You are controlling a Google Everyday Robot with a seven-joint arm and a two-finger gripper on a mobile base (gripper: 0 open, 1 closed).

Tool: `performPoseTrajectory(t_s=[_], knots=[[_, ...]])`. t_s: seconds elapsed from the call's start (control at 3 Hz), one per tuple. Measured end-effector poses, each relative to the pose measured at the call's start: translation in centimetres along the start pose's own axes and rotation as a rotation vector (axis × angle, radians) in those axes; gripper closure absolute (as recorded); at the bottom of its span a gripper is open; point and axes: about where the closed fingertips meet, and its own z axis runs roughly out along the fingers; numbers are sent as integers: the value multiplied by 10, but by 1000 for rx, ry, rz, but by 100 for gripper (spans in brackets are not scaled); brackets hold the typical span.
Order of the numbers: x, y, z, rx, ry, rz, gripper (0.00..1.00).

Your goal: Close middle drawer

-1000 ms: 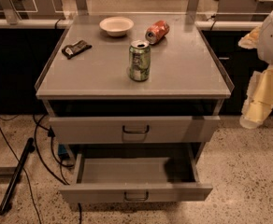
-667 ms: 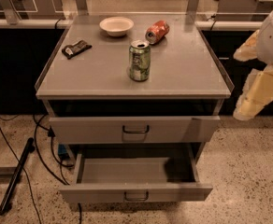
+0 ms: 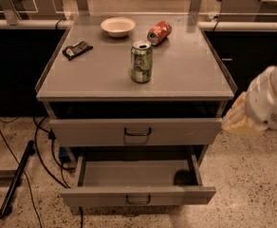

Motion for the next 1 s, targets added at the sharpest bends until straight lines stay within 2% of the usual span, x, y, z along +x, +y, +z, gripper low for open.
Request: performPoseTrajectory(t_s=[0.33, 0.67, 1.0], knots=[[26, 35, 56, -64, -4, 39, 100], [25, 34, 55, -63, -4, 38, 100], [36, 39, 73, -81, 15, 48, 100]])
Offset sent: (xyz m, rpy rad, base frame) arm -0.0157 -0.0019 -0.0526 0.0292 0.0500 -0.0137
